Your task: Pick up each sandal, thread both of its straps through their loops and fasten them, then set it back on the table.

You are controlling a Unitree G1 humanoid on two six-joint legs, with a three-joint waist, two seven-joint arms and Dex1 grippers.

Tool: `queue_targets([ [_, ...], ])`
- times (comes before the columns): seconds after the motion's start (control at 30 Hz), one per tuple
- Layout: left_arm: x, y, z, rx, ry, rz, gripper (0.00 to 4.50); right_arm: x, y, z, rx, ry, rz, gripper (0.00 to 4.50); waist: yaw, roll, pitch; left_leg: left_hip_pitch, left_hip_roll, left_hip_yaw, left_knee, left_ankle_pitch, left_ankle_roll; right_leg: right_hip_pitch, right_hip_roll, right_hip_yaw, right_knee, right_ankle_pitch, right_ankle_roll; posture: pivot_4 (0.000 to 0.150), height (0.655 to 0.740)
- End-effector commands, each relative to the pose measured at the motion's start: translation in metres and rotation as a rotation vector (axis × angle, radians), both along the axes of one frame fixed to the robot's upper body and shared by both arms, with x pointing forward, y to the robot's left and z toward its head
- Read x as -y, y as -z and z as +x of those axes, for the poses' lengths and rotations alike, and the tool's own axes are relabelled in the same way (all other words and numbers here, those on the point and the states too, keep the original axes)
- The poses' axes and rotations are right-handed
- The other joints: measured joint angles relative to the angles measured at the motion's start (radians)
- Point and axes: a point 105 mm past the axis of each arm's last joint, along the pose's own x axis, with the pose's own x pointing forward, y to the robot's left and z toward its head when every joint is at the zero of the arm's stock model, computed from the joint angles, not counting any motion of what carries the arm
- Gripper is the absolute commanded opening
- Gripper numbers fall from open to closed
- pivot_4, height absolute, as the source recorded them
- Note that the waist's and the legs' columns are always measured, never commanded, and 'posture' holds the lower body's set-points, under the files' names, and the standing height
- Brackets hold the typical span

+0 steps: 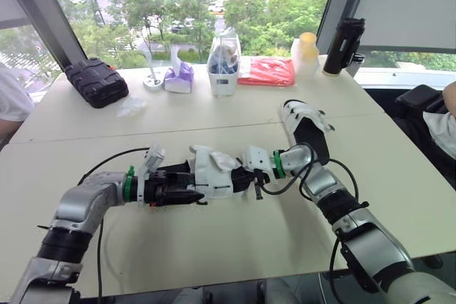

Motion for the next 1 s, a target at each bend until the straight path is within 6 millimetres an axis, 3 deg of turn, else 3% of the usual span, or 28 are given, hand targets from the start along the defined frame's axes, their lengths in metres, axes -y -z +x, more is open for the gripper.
queue_targets([
  [0.03, -0.011, -0.023, -0.009, 0.056, -0.008, -0.005, 4.26, 0.015, 0.034, -0.006, -0.091, 0.028, -0.122, 0.00, 0.002, 0.000, 0.000, 0.000, 0.000, 0.000, 0.000, 0.000, 0.000, 0.000, 0.000, 0.000, 0.000, 0.000, 0.000, 0.150, 0.7400],
  [0.2, -0.016, -0.022, -0.036, 0.011, 0.011, 0.014, 4.26, 0.015, 0.034, -0.005, -0.091, 0.028, -0.120, 0.00, -0.001, 0.000, 0.000, 0.000, 0.001, 0.000, 0.000, 0.000, 0.000, 0.001, 0.000, 0.000, 0.000, 0.000, 0.000, 0.150, 0.7400],
  [0.37, -0.010, 0.004, -0.052, -0.023, 0.003, 0.030, 4.26, 0.014, 0.034, -0.005, -0.088, 0.027, -0.120, 0.00, 0.001, 0.000, 0.000, 0.001, 0.001, 0.000, -0.001, 0.000, 0.000, 0.001, 0.000, 0.000, 0.000, -0.001, -0.001, 0.150, 0.7400],
  [0.5, -0.005, 0.027, -0.045, -0.002, -0.065, 0.045, 4.26, 0.013, 0.034, -0.005, -0.086, 0.024, -0.119, 0.00, 0.002, 0.000, 0.000, 0.001, 0.001, 0.000, -0.001, 0.000, 0.000, 0.002, 0.000, 0.000, 0.000, -0.002, -0.003, 0.150, 0.7400],
  [0.67, 0.001, 0.043, -0.035, 0.029, -0.107, 0.035, 4.26, 0.015, 0.034, -0.006, -0.086, 0.025, -0.122, 0.00, 0.003, 0.000, 0.000, 0.001, 0.001, 0.000, -0.001, 0.000, 0.000, 0.001, 0.000, 0.000, 0.000, -0.001, -0.003, 0.150, 0.7400],
  [1.0, 0.022, 0.053, -0.019, 0.100, -0.129, -0.002, 4.26, 0.013, 0.034, -0.007, -0.085, 0.021, -0.118, 0.00, 0.004, 0.000, -0.001, 0.001, 0.000, 0.000, -0.001, 0.000, 0.000, 0.001, 0.000, 0.000, 0.000, 0.000, -0.001, 0.150, 0.7400],
])
